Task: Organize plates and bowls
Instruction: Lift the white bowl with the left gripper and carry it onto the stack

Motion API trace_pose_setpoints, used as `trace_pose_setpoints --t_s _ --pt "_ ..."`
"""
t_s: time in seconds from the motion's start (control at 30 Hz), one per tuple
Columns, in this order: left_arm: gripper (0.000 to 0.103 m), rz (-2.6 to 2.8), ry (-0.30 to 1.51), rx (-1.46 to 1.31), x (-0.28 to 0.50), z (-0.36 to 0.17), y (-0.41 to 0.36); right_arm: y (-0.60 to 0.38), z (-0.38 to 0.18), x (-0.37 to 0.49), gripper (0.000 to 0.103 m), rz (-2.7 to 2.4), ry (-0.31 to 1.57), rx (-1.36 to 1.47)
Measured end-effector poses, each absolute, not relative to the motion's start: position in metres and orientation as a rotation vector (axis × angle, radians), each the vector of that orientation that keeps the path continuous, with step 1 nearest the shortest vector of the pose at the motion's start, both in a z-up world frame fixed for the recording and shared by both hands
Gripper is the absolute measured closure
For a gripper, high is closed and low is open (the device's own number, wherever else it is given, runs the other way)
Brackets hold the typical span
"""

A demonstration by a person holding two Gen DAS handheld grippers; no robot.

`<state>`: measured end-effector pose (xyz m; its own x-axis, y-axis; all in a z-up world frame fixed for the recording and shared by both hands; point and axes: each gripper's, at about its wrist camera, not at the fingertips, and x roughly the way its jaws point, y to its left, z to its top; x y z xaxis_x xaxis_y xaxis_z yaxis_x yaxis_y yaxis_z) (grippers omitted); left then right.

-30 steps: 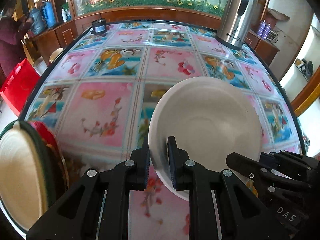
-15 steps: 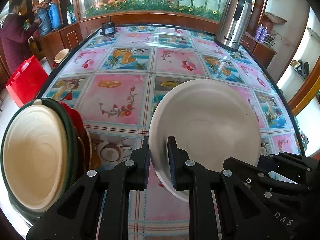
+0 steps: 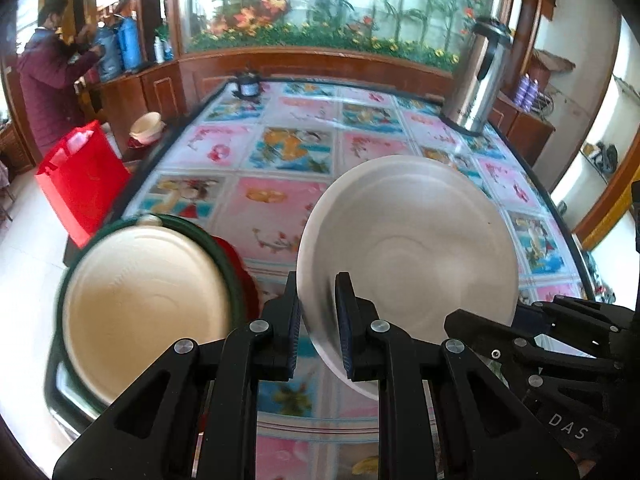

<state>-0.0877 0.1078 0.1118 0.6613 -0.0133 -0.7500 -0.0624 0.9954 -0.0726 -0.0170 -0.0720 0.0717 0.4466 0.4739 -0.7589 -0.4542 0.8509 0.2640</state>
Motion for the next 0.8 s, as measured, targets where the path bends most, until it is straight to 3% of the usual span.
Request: trace_pose_setpoints --t_s 0.33,0.8 --pt "0.087 0.132 0.815 -0.114 -0.105 0.129 0.166 -0.011 0.086 -0.013 0.075 0.685 0.927 -0.047" --pt "0.087 0.228 0.847 -0.140 -0.121 0.112 0.233 0.064 0.074 -0.012 0.071 0.792 0.964 -0.129"
